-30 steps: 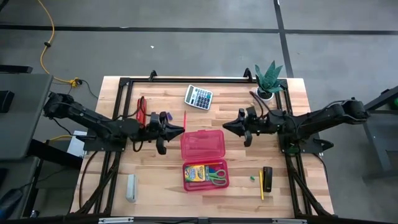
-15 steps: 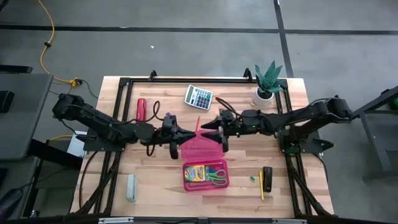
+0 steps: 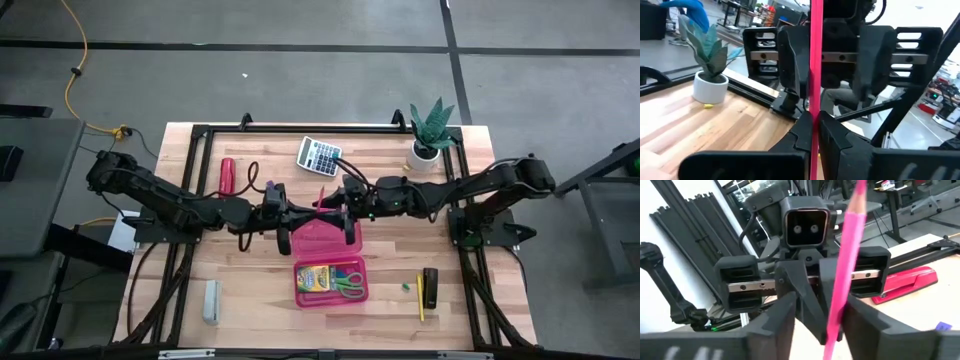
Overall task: Pack school essentials
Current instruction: Put the pink pencil into the pink supply box
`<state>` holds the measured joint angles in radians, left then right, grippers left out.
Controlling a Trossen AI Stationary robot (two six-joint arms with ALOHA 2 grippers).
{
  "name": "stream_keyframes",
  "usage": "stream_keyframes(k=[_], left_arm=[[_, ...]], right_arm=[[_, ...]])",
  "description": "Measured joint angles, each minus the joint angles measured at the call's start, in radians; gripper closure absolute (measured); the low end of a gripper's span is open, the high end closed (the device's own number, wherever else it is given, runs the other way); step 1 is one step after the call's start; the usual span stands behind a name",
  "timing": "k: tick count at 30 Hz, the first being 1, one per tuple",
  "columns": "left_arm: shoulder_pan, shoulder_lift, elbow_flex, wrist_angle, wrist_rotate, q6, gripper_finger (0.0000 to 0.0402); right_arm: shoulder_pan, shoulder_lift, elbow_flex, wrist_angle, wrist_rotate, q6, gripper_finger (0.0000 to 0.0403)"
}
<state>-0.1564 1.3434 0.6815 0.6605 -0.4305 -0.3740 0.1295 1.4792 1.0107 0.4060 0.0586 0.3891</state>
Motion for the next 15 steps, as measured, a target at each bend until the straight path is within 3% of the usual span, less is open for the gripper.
stream_keyframes(k=[6, 11, 15], left_arm=[[-0.001, -0.001, 0.0, -0.001, 0.011, 0.001, 0.0401], [-0.001, -0.002, 0.0, -0.004, 0.017, 0.03, 0.0394], [0.006, -0.041, -0.001, -0.084, 0.046, 0.03, 0.0369]], right_arm=[[0.0, 0.0, 0.0, 0.001, 0.003, 0.003, 0.0384], [-0.002, -0.001, 0.0, -0.009, 0.004, 0.017, 0.0389], [-0.017, -0.053, 0.0, -0.125, 0.002, -0.007, 0.0396]])
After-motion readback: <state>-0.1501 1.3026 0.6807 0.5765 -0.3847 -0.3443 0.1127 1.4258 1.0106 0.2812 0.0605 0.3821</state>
